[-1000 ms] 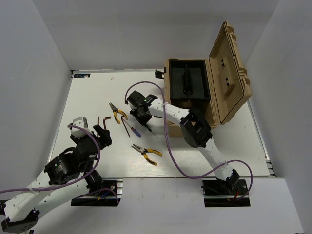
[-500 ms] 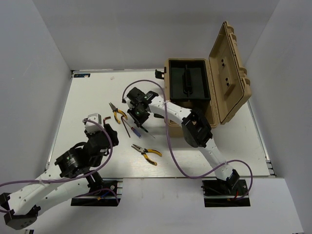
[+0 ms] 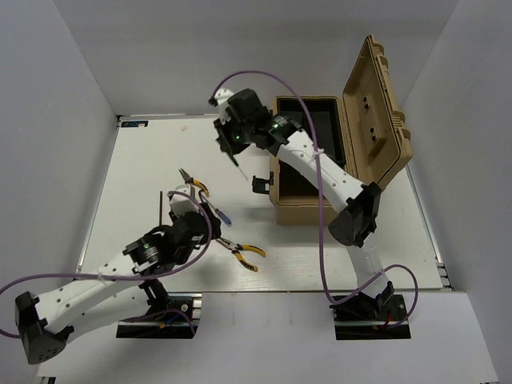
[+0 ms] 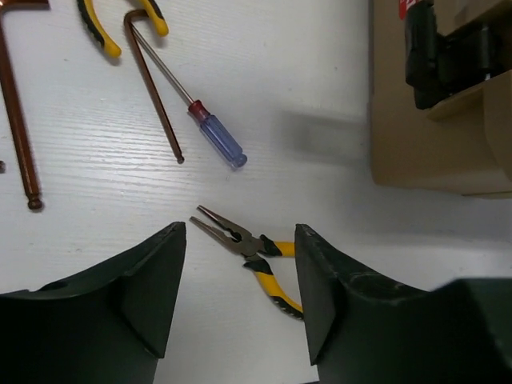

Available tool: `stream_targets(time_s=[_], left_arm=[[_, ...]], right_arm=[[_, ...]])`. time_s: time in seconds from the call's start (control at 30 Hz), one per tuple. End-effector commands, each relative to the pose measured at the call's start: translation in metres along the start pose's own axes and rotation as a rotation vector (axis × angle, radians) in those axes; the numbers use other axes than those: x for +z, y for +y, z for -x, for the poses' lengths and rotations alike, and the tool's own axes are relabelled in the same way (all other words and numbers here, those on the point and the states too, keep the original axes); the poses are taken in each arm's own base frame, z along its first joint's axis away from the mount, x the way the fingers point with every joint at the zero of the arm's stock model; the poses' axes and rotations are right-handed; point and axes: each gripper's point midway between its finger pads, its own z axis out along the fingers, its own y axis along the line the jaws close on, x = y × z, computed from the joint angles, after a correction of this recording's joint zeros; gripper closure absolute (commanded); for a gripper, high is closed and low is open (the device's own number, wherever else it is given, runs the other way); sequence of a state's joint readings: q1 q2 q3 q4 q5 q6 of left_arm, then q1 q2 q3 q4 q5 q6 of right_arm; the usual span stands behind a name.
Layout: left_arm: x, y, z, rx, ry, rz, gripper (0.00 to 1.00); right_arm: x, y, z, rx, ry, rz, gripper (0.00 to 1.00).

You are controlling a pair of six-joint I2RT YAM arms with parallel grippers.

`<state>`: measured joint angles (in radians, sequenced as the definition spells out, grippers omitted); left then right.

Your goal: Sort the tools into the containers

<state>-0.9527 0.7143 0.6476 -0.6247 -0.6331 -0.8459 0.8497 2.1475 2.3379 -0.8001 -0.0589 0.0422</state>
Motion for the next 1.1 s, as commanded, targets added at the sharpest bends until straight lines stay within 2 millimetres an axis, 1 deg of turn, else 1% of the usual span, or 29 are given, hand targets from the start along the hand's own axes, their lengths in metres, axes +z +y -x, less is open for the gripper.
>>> stream_targets(time_s=[0.0,0.03,0.07,0.1,0.13,0.17,0.2,0.23,0.27,0.33,0.37,0.4,0.43,0.47,0.5,0.53,0.57,0.6,0.63,0.67,0.7,0.73,0.8,0.87,0.9,0.97,1.0,1.03,1.07], left_arm=[[0.015,-0.019,-0.006,-0.04,0.021,-0.02,0.31],[0.024,-0.018,-0.012,-0.027,0.045,0.019,0.31],[0.028,-0.019,-0.015,-0.023,0.057,0.034,0.27],[0.031,-0.026,-0.013,-0.032,0.057,0.035,0.27],[0.034,-0.027,-0.016,-0.031,0.067,0.048,0.26],[0.042,-0.026,-0.022,-0.024,0.093,0.074,0.24],[0.046,-0.028,-0.025,-0.021,0.096,0.078,0.21],[0.048,-0.03,-0.026,-0.026,0.1,0.084,0.19],[0.056,-0.03,-0.027,-0.035,0.105,0.106,0.19],[0.062,-0.032,-0.027,-0.038,0.112,0.115,0.18],[0.065,-0.034,-0.022,-0.046,0.106,0.122,0.18],[0.069,-0.032,-0.02,-0.051,0.105,0.137,0.18],[0.073,-0.032,-0.024,-0.044,0.111,0.144,0.18],[0.075,-0.032,-0.02,-0.04,0.107,0.149,0.18],[0.078,-0.028,-0.02,-0.042,0.108,0.165,0.18],[0.08,-0.031,-0.018,-0.038,0.103,0.159,0.18],[0.085,-0.026,-0.016,-0.047,0.1,0.179,0.18],[0.087,-0.025,-0.018,-0.042,0.105,0.185,0.18],[0.091,-0.023,-0.016,-0.052,0.098,0.195,0.18],[0.095,-0.019,-0.022,-0.041,0.113,0.204,0.18],[0.098,-0.019,-0.023,-0.048,0.121,0.203,0.18],[0.101,-0.014,-0.023,-0.052,0.121,0.22,0.18],[0.109,-0.012,-0.03,-0.05,0.144,0.218,0.18],[0.114,-0.01,-0.027,-0.072,0.14,0.22,0.18],[0.116,-0.009,-0.032,-0.057,0.16,0.222,0.18],[0.121,-0.005,-0.037,-0.048,0.174,0.233,0.18],[0.125,-0.006,-0.033,-0.049,0.166,0.233,0.18],[0.127,-0.007,-0.03,-0.058,0.167,0.233,0.18],[0.13,-0.003,-0.036,-0.038,0.184,0.247,0.18]], right_arm=[[-0.05,-0.062,0.057,-0.011,-0.189,-0.268,1.0],[-0.067,-0.077,0.067,0.004,-0.228,-0.32,1.0],[-0.075,-0.104,0.067,0.028,-0.235,-0.383,1.0],[-0.08,-0.12,0.065,0.041,-0.236,-0.445,1.0],[-0.097,-0.142,0.07,0.064,-0.269,-0.512,1.0],[-0.104,-0.161,0.069,0.083,-0.278,-0.554,1.0],[-0.104,-0.17,0.062,0.098,-0.264,-0.571,1.0],[-0.112,-0.176,0.063,0.116,-0.279,-0.584,1.0],[-0.112,-0.193,0.056,0.162,-0.278,-0.607,1.0],[-0.107,-0.198,0.052,0.205,-0.278,-0.586,1.0],[-0.103,-0.208,0.046,0.239,-0.273,-0.596,1.0],[-0.099,-0.209,0.043,0.249,-0.264,-0.592,1.0],[-0.096,-0.214,0.04,0.285,-0.267,-0.596,1.0],[-0.087,-0.219,0.034,0.307,-0.253,-0.598,1.0],[-0.083,-0.222,0.031,0.313,-0.246,-0.594,1.0],[-0.078,-0.224,0.026,0.323,-0.234,-0.588,1.0],[-0.07,-0.228,0.02,0.327,-0.217,-0.589,1.0],[-0.066,-0.228,0.017,0.327,-0.208,-0.585,1.0],[-0.063,-0.234,0.013,0.333,-0.197,-0.594,1.0],[-0.058,-0.236,0.009,0.334,-0.187,-0.599,1.0],[-0.059,-0.243,0.006,0.343,-0.183,-0.609,1.0],[-0.054,-0.245,0.001,0.345,-0.169,-0.611,1.0],[-0.052,-0.253,-0.008,0.356,-0.148,-0.616,1.0],[-0.047,-0.256,-0.016,0.372,-0.13,-0.609,1.0],[-0.047,-0.26,-0.018,0.379,-0.128,-0.614,1.0],[-0.047,-0.26,-0.02,0.383,-0.122,-0.605,1.0],[-0.045,-0.261,-0.022,0.377,-0.114,-0.601,0.95],[-0.045,-0.26,-0.023,0.38,-0.108,-0.593,0.78],[-0.046,-0.258,-0.022,0.377,-0.109,-0.587,0.71]])
